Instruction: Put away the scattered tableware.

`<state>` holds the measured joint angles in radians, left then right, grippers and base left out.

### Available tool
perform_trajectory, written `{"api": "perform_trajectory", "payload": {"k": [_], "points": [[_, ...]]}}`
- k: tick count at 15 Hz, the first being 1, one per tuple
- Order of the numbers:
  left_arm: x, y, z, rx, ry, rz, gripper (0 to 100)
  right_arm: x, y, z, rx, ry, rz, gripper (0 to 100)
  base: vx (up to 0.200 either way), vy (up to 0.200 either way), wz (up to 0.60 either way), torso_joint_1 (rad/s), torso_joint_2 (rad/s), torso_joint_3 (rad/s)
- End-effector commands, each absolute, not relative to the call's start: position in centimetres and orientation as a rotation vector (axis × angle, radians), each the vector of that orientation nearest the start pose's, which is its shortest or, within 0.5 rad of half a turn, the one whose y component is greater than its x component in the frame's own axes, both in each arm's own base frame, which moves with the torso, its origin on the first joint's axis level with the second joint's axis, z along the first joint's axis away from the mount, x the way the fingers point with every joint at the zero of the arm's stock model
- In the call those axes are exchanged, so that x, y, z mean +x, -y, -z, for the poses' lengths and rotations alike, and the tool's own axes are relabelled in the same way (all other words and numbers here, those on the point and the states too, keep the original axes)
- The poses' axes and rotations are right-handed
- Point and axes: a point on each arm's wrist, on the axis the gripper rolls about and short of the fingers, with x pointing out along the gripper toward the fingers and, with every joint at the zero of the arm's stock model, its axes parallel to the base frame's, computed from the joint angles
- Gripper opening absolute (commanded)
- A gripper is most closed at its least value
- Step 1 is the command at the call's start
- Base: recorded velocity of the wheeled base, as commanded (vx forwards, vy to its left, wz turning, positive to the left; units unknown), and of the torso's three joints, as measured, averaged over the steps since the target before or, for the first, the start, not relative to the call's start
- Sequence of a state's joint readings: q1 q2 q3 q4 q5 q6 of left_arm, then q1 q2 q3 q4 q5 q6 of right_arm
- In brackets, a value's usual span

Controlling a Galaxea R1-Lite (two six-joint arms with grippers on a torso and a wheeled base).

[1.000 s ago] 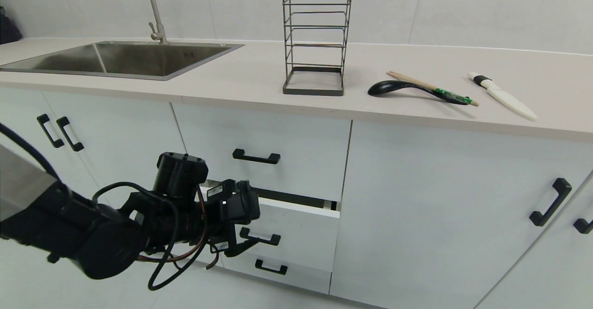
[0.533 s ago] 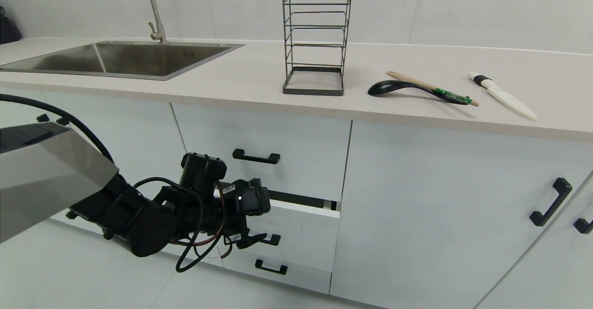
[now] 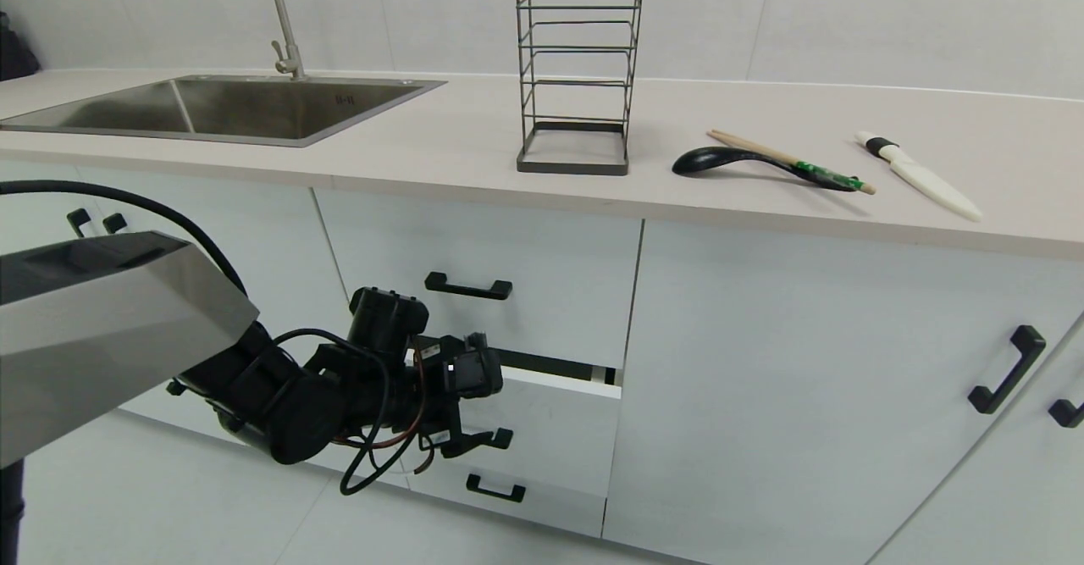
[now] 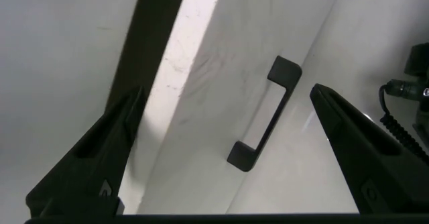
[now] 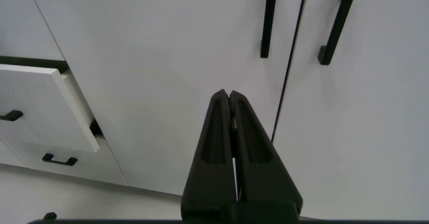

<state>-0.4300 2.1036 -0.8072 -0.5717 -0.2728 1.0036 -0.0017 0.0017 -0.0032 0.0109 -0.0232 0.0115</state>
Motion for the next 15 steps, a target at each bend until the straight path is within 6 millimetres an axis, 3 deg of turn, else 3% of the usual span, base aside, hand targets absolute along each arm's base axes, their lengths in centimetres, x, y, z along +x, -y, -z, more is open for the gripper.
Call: {"api": "perform_trajectory", "payload": {"k": [1, 8, 15], "points": [[31.2, 15.4, -4.0, 0.977, -0.345, 1.003, 100, -2.3, 0.0, -7.5, 0.012, -0.011, 0.025, 0, 0.0, 0.0, 0.0, 0.0, 0.0, 0.0], [29.8, 15.2, -4.5, 0.978, -0.346, 1.016, 100, -2.3, 0.0, -7.5, 0.012, -0.011, 0.025, 0, 0.0, 0.0, 0.0, 0.0, 0.0, 0.0], [25.6, 13.5, -5.6, 0.976, -0.376, 1.041, 100, -2.3, 0.0, -7.5, 0.012, -0.011, 0.025, 0, 0.0, 0.0, 0.0, 0.0, 0.0, 0.0]]}}
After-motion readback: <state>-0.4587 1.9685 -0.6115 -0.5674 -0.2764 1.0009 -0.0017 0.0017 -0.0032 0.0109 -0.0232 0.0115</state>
